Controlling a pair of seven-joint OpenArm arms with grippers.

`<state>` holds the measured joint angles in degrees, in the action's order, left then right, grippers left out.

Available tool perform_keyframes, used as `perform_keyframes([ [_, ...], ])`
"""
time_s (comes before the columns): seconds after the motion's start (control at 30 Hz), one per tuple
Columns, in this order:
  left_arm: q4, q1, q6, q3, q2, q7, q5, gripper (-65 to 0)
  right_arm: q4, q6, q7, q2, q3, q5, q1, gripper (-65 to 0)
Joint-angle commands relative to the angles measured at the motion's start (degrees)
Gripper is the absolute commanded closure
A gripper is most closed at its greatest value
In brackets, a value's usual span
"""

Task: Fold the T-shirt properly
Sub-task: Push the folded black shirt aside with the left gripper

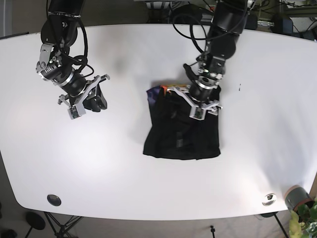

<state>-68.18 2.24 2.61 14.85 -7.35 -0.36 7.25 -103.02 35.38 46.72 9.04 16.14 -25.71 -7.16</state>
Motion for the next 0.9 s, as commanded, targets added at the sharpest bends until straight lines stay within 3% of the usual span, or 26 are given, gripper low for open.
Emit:
perform_keyframes([
  [0.0,1.9,2.2,-0.1,-1.6,-3.9,15.9,4.9,-49.9,-1.1,0.10,-1.2,0.4,0.3,-1.0,0.8,-12.2],
  [0.2,1.9,2.2,7.3,-5.9,-15.5,21.6,12.9,-49.9,-1.1,0.01,-1.2,0.2,0.3,-1.1,0.7,-12.2],
  [0.57,7.7,2.1,14.3,-10.5,-33.0,22.8,13.6,-49.9,-1.4,0.01,-1.2,0.1,0.3,-1.1,0.4,-12.2],
  [0.87,18.8,2.0,19.0,-11.6,-44.2,13.1,13.6,-49.9,-2.7,0.01,-1.1,-1.3,0.3,-1.1,0.2,-12.2],
])
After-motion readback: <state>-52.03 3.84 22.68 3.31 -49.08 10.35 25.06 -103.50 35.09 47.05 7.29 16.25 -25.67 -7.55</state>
